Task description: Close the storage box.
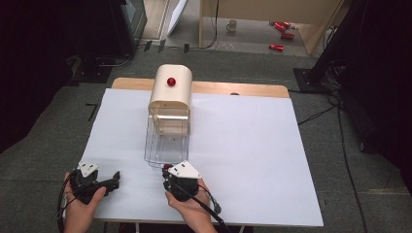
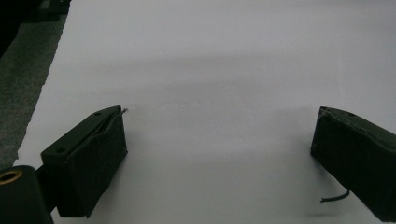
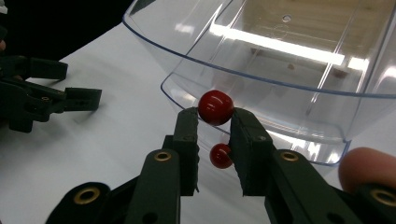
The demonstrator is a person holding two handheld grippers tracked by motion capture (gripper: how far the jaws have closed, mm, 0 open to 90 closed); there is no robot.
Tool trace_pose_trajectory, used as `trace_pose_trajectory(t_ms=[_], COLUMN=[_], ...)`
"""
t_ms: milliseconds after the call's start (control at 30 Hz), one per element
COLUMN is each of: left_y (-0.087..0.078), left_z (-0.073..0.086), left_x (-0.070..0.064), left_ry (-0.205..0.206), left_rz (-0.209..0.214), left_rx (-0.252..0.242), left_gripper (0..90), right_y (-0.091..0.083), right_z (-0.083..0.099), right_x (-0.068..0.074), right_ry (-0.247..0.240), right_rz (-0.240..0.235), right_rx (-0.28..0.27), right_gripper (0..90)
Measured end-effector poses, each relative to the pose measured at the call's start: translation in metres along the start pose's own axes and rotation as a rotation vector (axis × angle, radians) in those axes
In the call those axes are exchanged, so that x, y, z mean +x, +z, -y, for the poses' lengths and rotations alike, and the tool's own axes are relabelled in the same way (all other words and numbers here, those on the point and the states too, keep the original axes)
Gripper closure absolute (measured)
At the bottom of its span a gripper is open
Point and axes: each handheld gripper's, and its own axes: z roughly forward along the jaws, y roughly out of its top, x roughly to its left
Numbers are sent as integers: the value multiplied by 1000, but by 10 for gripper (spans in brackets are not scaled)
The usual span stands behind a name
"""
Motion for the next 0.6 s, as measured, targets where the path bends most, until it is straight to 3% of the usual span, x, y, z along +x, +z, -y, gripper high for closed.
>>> trace_pose_trajectory(t_ms=[533, 600], left_y=[0, 0], left_z=[0, 0], left_x=[0, 0], left_ry=[0, 0], left_rz=[0, 0], left_rx=[0, 0], left_gripper=[37, 37], right_y=[1, 2], right_z=[1, 0], right_x=[3, 4], right_ry=[21, 47], right_rz=[8, 19], right_rx=[-9, -10], right_gripper=[712, 719])
